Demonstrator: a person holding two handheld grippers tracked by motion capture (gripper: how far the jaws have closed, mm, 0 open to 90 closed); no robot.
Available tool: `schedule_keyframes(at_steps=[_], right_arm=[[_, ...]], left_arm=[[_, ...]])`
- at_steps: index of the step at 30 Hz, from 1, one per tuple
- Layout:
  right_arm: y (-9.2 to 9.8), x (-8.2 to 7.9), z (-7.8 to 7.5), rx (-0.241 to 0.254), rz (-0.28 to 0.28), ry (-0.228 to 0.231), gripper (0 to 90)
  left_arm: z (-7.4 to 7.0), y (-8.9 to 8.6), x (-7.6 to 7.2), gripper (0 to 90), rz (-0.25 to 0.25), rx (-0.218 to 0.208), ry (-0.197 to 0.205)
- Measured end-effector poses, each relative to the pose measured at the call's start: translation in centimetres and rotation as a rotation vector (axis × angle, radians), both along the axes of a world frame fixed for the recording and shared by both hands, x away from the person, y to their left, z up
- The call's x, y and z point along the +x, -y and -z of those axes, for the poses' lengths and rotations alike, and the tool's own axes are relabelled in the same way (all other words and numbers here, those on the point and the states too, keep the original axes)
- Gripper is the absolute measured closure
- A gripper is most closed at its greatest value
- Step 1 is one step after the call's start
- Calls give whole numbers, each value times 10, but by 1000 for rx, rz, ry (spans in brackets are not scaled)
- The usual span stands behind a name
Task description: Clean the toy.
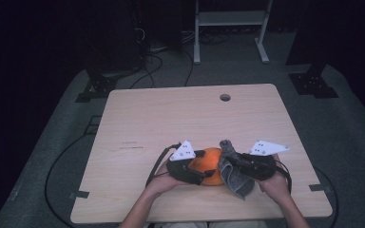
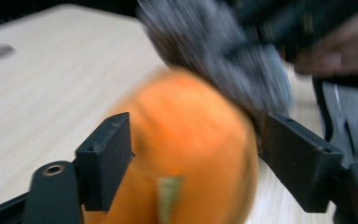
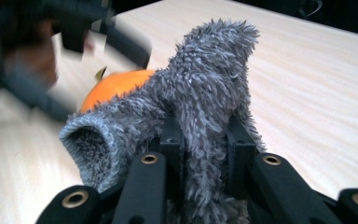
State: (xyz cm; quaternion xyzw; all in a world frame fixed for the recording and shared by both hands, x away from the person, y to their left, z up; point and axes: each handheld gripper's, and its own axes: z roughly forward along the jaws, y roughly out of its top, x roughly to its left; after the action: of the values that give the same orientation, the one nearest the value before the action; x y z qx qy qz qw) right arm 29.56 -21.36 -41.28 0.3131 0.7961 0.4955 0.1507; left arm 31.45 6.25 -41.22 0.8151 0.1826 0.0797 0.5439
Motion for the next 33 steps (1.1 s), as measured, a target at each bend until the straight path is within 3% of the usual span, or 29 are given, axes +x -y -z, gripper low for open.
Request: schedule_keyframes(at_steps=[1, 3, 5, 7, 9, 12, 13, 15, 18, 20, 22, 24, 26, 27, 29, 33], right_arm=[[2, -3, 2, -3, -12, -5, 729], [4, -6, 3, -13, -27, -4, 729], [6, -9, 5, -24, -36, 0, 727], [11, -9, 8, -23, -40, -14, 722], [17, -9, 12, -39, -26, -30, 719], [27, -8, 17, -82, 24, -61, 719], [30, -8, 18, -131, 51, -61, 720], [33, -9, 15, -120, 63, -63, 722], [22, -20, -4, -48, -24, -9, 721], [9, -24, -11, -61, -86, 7, 720], [-2, -25, -6, -101, -118, 3, 720], [-3, -25, 0, -106, -146, -17, 722], [-1, -27, 2, -106, -167, -18, 722], [0, -28, 2, -103, -181, -21, 722], [3, -29, 4, -97, -187, -17, 720], [14, -24, 8, -75, -145, -37, 719]], left_arm=[[-1, -2, 1, 239, -13, -27, -4], [0, -3, 3, 268, -41, -33, -7], [7, 1, 5, 304, -59, 11, -26], [16, 4, 8, 304, -33, 16, -81], [21, 6, 9, 301, 0, 19, -102], [22, 8, 6, 304, 14, 27, -100], [22, 11, 2, 305, 62, 61, -93], [21, 13, -1, 307, 83, 92, -79], [19, 13, -3, 308, 99, 119, -81], [17, 12, -4, 307, 124, 138, -81], [12, 9, -5, 293, 147, 149, -72], [5, 5, -5, 266, 163, 111, -37], [3, 6, -4, 229, 120, 74, -8], [4, 8, -3, 230, 97, 75, -3], [11, 13, -1, 236, 73, 133, -21], [21, 13, 1, 258, 73, 126, -83]])
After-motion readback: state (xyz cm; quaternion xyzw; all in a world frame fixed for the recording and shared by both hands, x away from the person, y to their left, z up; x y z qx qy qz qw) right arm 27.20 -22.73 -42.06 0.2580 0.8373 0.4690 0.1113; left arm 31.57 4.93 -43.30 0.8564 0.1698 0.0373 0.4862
